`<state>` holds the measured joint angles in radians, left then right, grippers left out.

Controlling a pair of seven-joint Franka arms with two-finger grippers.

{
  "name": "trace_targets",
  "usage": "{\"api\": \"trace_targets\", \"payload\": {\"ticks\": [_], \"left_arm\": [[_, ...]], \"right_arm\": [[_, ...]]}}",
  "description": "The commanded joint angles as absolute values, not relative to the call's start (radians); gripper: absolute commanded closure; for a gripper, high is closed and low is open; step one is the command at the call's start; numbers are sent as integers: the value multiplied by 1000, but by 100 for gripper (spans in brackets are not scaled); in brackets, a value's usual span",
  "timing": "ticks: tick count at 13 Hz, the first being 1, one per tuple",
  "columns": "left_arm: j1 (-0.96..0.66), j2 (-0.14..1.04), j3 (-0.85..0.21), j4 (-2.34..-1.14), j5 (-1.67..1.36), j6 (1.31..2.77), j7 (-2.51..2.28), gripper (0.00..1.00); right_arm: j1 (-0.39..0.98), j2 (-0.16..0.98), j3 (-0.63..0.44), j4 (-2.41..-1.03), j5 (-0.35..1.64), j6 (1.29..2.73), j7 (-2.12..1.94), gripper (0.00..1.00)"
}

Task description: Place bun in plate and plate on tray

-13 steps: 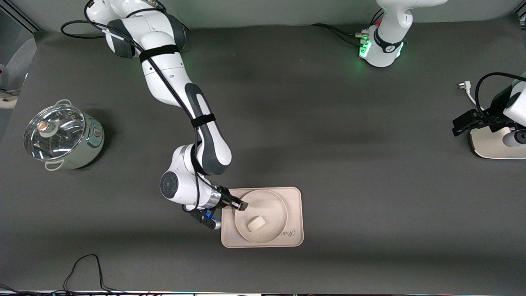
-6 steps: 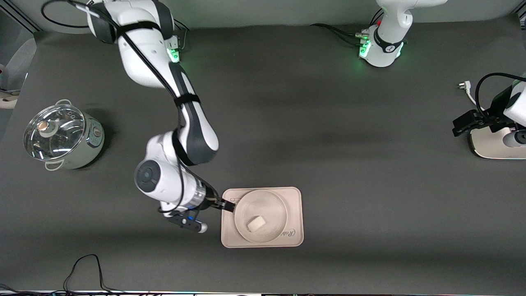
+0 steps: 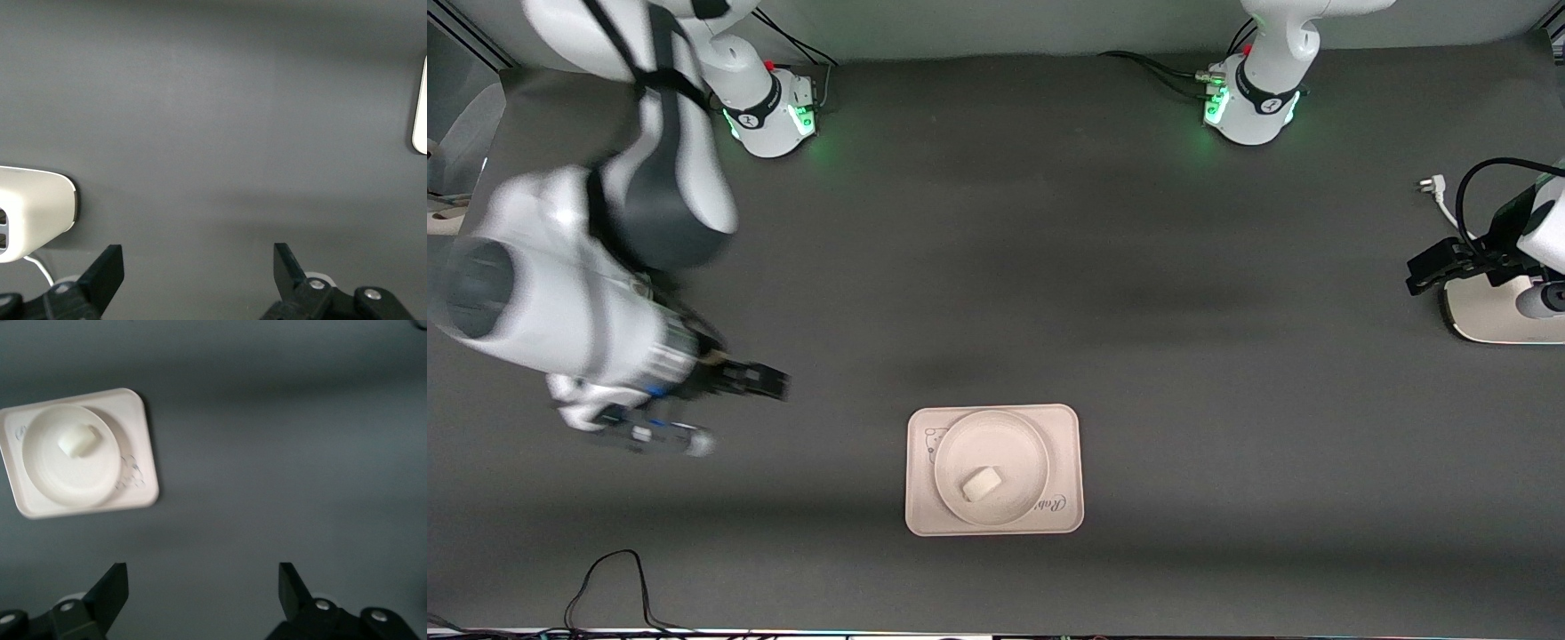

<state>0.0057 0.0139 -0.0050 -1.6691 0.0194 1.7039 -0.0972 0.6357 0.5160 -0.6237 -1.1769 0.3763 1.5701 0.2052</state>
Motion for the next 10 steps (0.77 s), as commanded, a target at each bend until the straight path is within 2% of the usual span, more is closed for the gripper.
{"api": "trace_targets", "payload": {"ticks": [1,4,6,10], "left_arm": [[6,-14,-3,-1697,15,1723,-94,0],[5,-15,-3,-1697,15,1723,-94,0],[5,-17,-3,-1695,15,1721,-94,0],[5,-18,-3,-1692,20,1721,-94,0]], "right_arm": [[611,346,-594,-1294,248,1499,167,0],[470,154,-467,-1451,120,1502,-3,0],[431,109,-459,-1494,115,1502,-18,0],[276,-49,-278,-1682,37,1558,-21,0]]}}
